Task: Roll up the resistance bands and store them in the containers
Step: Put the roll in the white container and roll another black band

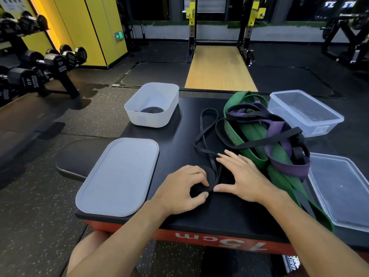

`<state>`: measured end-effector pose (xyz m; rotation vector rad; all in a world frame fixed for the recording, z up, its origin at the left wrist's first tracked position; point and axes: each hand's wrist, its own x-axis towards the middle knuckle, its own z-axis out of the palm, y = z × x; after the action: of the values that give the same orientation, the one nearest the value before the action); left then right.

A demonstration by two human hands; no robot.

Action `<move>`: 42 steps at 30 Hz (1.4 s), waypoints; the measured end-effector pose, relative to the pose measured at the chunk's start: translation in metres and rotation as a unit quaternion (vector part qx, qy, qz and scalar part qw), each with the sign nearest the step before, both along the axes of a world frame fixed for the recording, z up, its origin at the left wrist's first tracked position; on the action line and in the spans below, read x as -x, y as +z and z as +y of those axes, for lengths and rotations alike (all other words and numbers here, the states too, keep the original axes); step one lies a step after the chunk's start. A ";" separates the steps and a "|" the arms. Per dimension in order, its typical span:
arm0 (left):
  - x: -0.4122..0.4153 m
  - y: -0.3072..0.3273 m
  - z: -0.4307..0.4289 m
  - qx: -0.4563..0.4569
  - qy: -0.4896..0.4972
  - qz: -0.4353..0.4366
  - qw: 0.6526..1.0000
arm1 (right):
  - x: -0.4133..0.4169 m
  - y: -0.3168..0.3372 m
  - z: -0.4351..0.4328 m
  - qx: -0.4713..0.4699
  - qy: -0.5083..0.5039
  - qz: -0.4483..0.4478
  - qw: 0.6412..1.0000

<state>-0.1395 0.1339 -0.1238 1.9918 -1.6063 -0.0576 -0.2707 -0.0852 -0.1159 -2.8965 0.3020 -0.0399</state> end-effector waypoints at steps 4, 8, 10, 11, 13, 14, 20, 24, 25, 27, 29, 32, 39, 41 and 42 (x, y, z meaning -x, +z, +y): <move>-0.002 -0.002 0.001 -0.002 0.001 -0.002 1.000 | -0.009 0.001 -0.007 -0.027 0.050 0.019 0.998; -0.001 -0.001 0.000 0.003 0.001 -0.006 1.000 | -0.007 -0.003 -0.007 -0.090 0.070 -0.022 0.993; 0.000 -0.001 0.000 0.001 0.003 -0.007 1.000 | -0.005 0.000 -0.006 -0.069 0.083 -0.080 0.991; 0.000 -0.001 -0.001 -0.001 0.005 -0.009 1.000 | -0.005 0.004 -0.004 -0.041 0.098 -0.103 0.989; -0.001 -0.001 -0.001 -0.001 0.007 -0.012 1.000 | -0.004 0.011 0.000 0.012 0.135 -0.125 0.983; -0.001 -0.001 -0.001 -0.001 0.008 -0.012 1.000 | -0.005 0.013 0.002 0.033 0.154 -0.124 0.980; 0.000 -0.001 -0.001 0.008 0.009 -0.014 1.000 | -0.004 0.019 0.004 0.033 0.166 -0.040 0.985; -0.002 -0.004 -0.001 0.010 -0.008 -0.009 1.000 | -0.004 0.021 0.010 -0.002 0.157 -0.011 0.988; -0.002 -0.003 -0.002 0.010 -0.012 -0.010 1.000 | -0.004 0.019 0.010 -0.010 0.153 -0.010 0.988; -0.002 -0.003 -0.002 0.010 -0.017 -0.007 1.000 | -0.002 0.017 0.011 -0.025 0.146 -0.006 0.989; -0.003 -0.003 -0.002 0.007 -0.021 -0.006 1.000 | -0.005 0.018 0.013 -0.055 0.137 0.006 0.989; -0.003 -0.005 -0.002 0.006 -0.020 -0.003 1.000 | -0.012 0.019 0.017 -0.111 0.128 0.023 0.985; 0.000 -0.003 0.000 0.047 -0.008 -0.089 0.995 | -0.013 0.012 0.011 -0.120 0.104 -0.023 0.987; 0.000 -0.004 0.001 0.046 0.005 -0.090 0.995 | -0.010 0.011 0.009 -0.105 0.092 -0.047 0.989; 0.001 -0.004 0.002 0.042 0.009 -0.087 0.995 | -0.008 0.011 0.009 -0.096 0.082 -0.055 0.990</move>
<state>-0.1408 0.1355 -0.1277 1.9918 -1.6681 0.1922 -0.2631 -0.0763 -0.1049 -2.7037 0.0456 -0.1357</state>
